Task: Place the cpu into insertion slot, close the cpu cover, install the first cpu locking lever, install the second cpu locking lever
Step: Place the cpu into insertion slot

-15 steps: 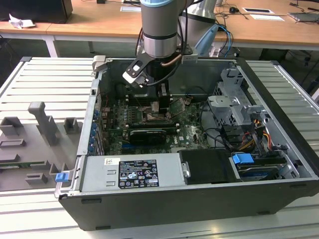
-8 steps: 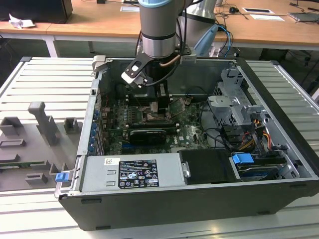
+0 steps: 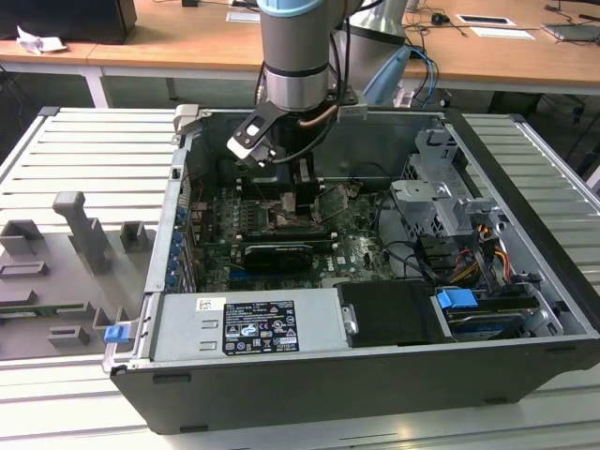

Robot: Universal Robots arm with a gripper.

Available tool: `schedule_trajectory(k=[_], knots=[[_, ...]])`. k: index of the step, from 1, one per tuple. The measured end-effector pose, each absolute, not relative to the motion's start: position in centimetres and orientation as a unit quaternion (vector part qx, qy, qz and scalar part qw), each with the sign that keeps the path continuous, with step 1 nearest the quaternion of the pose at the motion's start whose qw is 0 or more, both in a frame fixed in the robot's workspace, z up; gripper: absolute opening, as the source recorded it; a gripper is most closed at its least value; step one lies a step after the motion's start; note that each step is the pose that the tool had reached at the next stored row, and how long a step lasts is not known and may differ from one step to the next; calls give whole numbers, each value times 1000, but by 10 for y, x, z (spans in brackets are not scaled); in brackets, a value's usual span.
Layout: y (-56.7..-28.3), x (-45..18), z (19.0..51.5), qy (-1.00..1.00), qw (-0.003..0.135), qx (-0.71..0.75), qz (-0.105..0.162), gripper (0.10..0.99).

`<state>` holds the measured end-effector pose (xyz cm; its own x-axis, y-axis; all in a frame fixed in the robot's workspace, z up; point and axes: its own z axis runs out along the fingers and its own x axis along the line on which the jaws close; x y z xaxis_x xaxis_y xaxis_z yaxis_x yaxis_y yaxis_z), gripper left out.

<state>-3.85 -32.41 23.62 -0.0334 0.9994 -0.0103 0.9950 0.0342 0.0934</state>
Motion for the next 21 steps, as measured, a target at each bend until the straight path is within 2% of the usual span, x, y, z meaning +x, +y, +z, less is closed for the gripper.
schedule_trajectory(k=[21], knots=[[-317,-45,205,709,37,703,30,537]])
